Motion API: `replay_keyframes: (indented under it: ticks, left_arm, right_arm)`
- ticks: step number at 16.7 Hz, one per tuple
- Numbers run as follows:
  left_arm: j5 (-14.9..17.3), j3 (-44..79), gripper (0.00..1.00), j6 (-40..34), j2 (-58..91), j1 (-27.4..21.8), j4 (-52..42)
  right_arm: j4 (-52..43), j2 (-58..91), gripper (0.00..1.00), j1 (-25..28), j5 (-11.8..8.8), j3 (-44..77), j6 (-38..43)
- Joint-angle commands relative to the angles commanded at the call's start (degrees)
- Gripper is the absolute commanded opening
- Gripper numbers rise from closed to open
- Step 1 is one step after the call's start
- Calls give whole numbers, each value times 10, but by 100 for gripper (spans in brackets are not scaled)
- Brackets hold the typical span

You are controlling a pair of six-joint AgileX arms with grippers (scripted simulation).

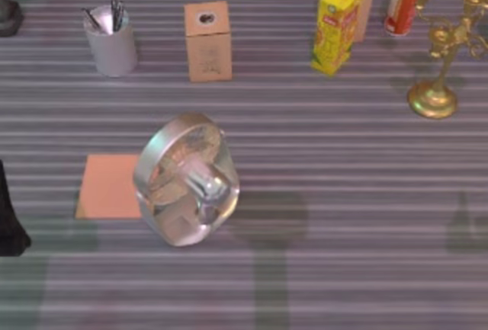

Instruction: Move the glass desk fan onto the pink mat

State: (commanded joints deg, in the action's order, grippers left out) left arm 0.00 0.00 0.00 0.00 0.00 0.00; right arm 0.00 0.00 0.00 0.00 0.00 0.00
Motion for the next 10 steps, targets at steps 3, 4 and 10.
replay_keyframes:
  ticks: [3, 4, 10]
  left_arm:
    - [0, 5, 100, 1, 6, -2, -6]
    - [0, 17, 100, 4, 18, -6, -17]
    - [0, 207, 100, 33, 213, -61, -178]
  right_arm:
    - [0, 0, 100, 0, 0, 0, 0]
    - [0, 0, 100, 0, 0, 0, 0]
    - [0, 0, 100, 0, 0, 0, 0]
